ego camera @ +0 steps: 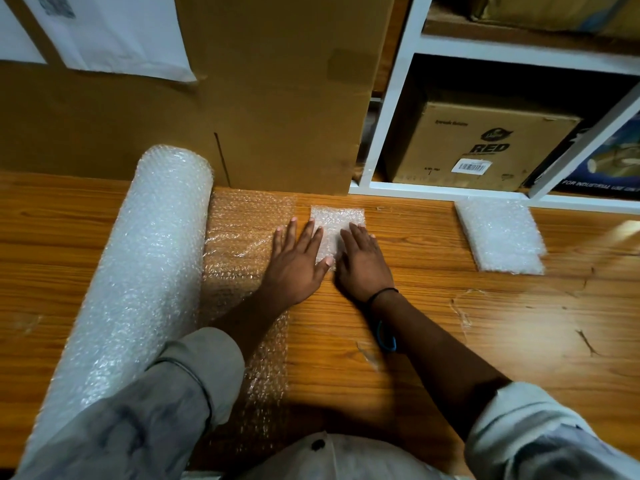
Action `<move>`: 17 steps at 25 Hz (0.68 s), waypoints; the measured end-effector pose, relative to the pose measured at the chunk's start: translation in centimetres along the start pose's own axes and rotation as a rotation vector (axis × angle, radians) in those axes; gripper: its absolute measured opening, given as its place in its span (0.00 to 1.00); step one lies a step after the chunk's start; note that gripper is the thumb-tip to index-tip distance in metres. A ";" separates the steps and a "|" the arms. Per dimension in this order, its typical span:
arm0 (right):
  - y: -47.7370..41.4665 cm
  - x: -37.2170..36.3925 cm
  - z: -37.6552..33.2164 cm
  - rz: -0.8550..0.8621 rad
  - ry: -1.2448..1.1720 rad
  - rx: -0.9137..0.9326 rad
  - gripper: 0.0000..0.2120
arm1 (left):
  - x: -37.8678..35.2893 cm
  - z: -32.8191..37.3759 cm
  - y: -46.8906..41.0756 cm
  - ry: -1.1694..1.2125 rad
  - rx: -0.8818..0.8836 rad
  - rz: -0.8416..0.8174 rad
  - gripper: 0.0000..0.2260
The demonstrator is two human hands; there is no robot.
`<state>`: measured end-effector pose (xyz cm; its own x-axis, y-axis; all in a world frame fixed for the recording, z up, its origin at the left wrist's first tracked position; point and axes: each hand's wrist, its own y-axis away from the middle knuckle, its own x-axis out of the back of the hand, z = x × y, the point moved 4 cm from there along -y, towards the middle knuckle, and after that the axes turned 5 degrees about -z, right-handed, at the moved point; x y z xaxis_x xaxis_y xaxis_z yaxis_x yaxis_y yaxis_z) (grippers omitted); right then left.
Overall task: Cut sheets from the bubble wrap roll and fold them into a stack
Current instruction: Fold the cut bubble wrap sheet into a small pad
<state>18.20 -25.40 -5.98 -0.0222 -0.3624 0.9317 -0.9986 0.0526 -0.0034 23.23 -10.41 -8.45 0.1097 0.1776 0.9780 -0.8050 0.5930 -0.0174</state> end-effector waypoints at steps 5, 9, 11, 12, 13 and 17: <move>-3.1 2.2 1.9 -0.010 -0.054 -0.058 0.27 | 0.2 -0.2 0.7 -0.019 0.001 0.084 0.30; -7.1 4.0 1.7 -0.131 0.002 -0.056 0.29 | 0.2 -0.6 1.0 -0.019 -0.003 0.115 0.27; -8.3 3.8 1.4 -0.208 0.068 -0.082 0.30 | 0.1 -0.8 1.2 -0.009 -0.010 0.134 0.26; -8.6 3.5 1.4 -0.238 0.106 -0.093 0.30 | 0.0 -1.0 1.2 0.000 -0.014 0.141 0.26; -8.7 3.1 1.4 -0.257 0.138 -0.100 0.29 | -0.1 -1.1 1.2 0.007 -0.015 0.149 0.26; -8.8 2.7 1.6 -0.250 0.149 -0.108 0.28 | -0.3 -1.3 1.3 -0.002 -0.017 0.171 0.25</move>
<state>26.82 -28.31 -4.00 0.2384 -0.2367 0.9419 -0.9613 0.0803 0.2635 22.89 -8.72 -9.07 -0.0295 0.2751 0.9610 -0.8019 0.5674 -0.1870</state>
